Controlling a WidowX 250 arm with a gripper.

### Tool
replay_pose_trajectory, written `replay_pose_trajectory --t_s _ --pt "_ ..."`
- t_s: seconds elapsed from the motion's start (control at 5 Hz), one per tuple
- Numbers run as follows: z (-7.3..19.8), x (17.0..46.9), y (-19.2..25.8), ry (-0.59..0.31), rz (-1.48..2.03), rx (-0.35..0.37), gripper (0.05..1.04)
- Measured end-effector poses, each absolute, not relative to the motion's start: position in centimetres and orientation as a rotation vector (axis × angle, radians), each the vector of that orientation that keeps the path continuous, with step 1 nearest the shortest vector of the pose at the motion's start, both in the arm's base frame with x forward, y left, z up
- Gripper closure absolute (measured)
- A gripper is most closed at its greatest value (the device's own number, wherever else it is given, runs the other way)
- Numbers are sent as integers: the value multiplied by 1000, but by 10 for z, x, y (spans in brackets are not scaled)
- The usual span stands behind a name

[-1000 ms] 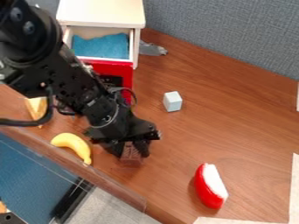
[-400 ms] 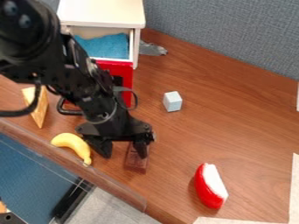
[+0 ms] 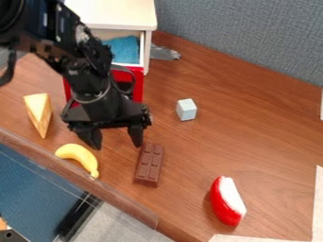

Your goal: Take out the chocolate out of the drawer and put it on the bottom center of the table

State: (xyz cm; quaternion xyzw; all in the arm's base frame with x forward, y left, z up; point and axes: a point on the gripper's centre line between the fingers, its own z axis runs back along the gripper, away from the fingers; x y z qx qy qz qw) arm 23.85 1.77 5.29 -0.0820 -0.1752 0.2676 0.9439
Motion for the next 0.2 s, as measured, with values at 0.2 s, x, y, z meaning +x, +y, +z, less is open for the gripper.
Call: replay_pose_trajectory --t_s 0.2 --pt "57 234 20 -312 552 -141 87"
